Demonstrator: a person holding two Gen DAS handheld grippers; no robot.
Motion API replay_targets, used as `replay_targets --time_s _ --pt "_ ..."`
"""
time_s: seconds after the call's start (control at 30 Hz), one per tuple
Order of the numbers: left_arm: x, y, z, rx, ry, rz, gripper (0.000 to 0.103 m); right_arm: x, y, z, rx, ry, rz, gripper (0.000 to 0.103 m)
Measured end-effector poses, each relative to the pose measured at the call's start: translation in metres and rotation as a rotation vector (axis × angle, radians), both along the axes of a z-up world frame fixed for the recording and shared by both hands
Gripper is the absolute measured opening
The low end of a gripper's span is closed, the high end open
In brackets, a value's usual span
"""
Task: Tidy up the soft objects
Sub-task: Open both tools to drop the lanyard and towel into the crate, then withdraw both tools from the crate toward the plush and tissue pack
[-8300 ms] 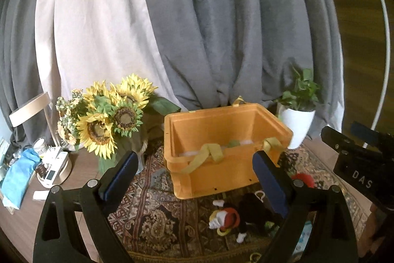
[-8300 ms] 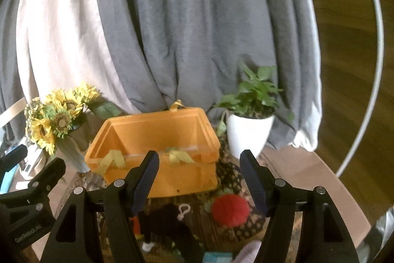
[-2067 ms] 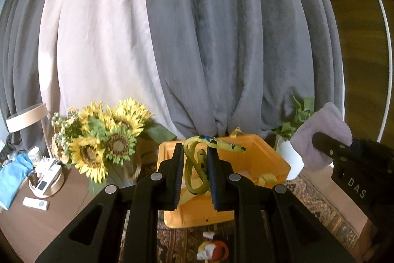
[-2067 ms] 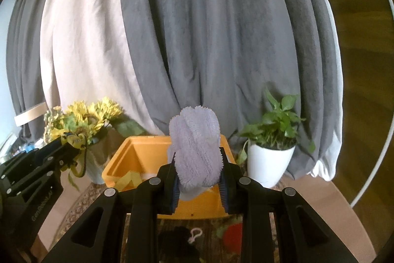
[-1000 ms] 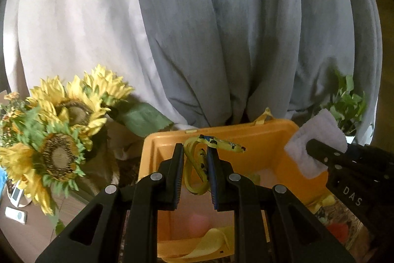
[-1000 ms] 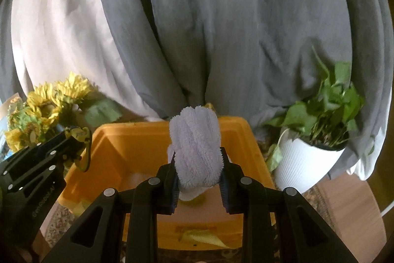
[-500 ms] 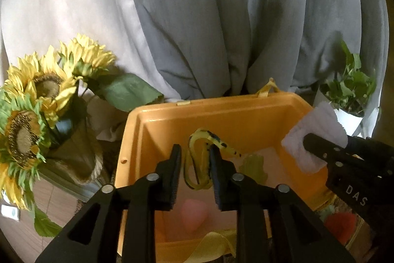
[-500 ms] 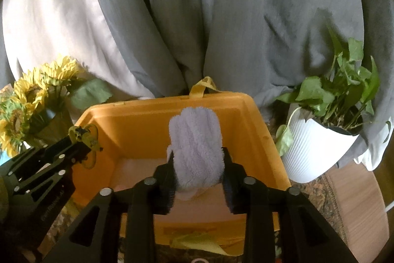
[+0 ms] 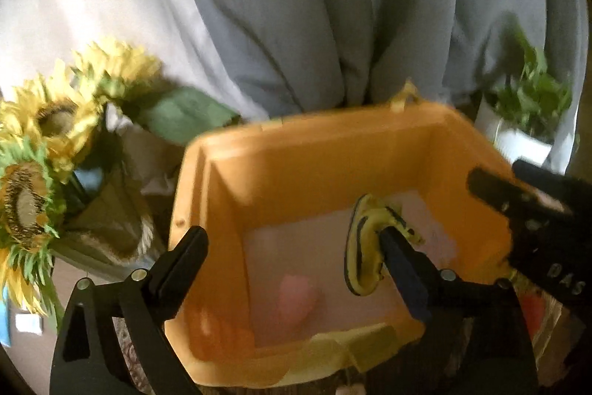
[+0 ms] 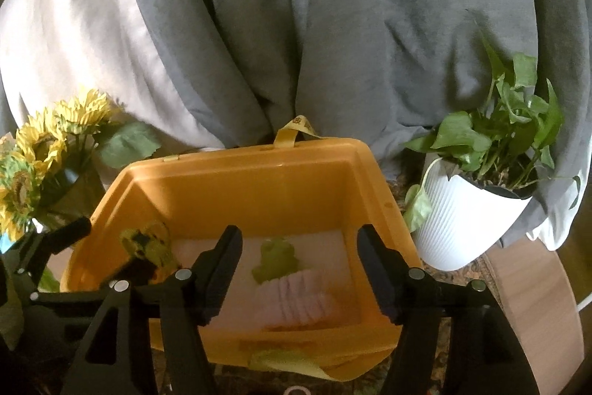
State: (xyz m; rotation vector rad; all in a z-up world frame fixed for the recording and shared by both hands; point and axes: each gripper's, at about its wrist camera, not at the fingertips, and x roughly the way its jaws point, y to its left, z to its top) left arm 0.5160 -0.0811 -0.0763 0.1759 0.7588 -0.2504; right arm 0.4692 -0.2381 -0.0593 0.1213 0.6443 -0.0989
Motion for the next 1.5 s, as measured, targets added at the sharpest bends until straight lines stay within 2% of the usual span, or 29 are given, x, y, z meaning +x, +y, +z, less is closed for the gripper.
replay_targets --time_s 0.1,0.2,0.3,0.4,0.53,0.7,0.8,0.9,1.0,1.07,1.1,1.17,1.3,1.33,1.4,1.43,1.47,1.5 --pt "0.013 -0.001 -0.003 0.006 0.106 0.009 0.096 -0.002 0.001 0.002 -0.003 -0.005 -0.006 0.065" --pt "0.018 -0.011 -0.004 0.052 0.137 -0.031 0.098 -0.003 0.002 0.005 -0.009 -0.014 -0.006 0.065" --pt "0.026 -0.016 -0.007 0.106 0.179 -0.008 0.099 -0.002 0.002 0.008 -0.034 -0.006 -0.029 0.065" --pt "0.04 -0.018 -0.013 0.091 0.296 -0.021 0.099 0.005 -0.002 0.008 -0.045 0.036 -0.065 0.065" --pt "0.054 -0.025 -0.023 0.082 0.425 -0.073 0.099 0.015 -0.012 0.004 0.007 0.089 -0.073 0.065" --pt "0.067 -0.034 -0.024 0.171 0.456 -0.088 0.098 0.026 -0.012 -0.001 -0.003 0.14 -0.089 0.065" --pt "0.076 -0.041 -0.023 0.225 0.504 -0.121 0.098 0.034 -0.01 -0.003 -0.025 0.176 -0.093 0.065" --pt "0.084 -0.052 -0.02 0.35 0.497 -0.146 0.099 0.04 -0.01 -0.004 -0.025 0.191 -0.089 0.065" --pt "0.085 -0.058 -0.017 0.419 0.526 -0.184 0.099 0.047 -0.009 -0.003 -0.044 0.206 -0.091 0.065" --pt "0.09 -0.059 -0.014 0.406 0.589 -0.194 0.098 0.049 -0.009 -0.001 -0.046 0.206 -0.093 0.065" --pt "0.092 -0.058 -0.011 0.374 0.645 -0.206 0.098 0.05 -0.009 0.001 -0.049 0.207 -0.096 0.065" --pt "0.093 -0.056 -0.007 0.355 0.691 -0.208 0.099 0.051 -0.009 0.005 -0.043 0.2 -0.099 0.065" --pt "0.093 -0.052 0.001 0.345 0.71 -0.199 0.098 0.053 -0.008 0.016 -0.058 0.186 -0.094 0.065" --pt "0.093 -0.049 0.006 0.35 0.681 -0.187 0.098 0.054 -0.008 0.019 -0.063 0.181 -0.095 0.065" --pt "0.09 -0.052 0.008 0.391 0.61 -0.187 0.103 0.053 -0.008 0.024 -0.069 0.168 -0.098 0.065" --pt "0.089 -0.052 0.004 0.445 0.596 -0.169 0.101 0.053 -0.007 0.026 -0.077 0.164 -0.098 0.065" --pt "0.089 -0.049 0.001 0.475 0.602 -0.132 0.095 0.052 -0.006 0.027 -0.084 0.164 -0.096 0.065" --pt "0.09 -0.048 0.001 0.452 0.611 -0.129 0.095 0.053 -0.004 0.026 -0.095 0.167 -0.092 0.065"
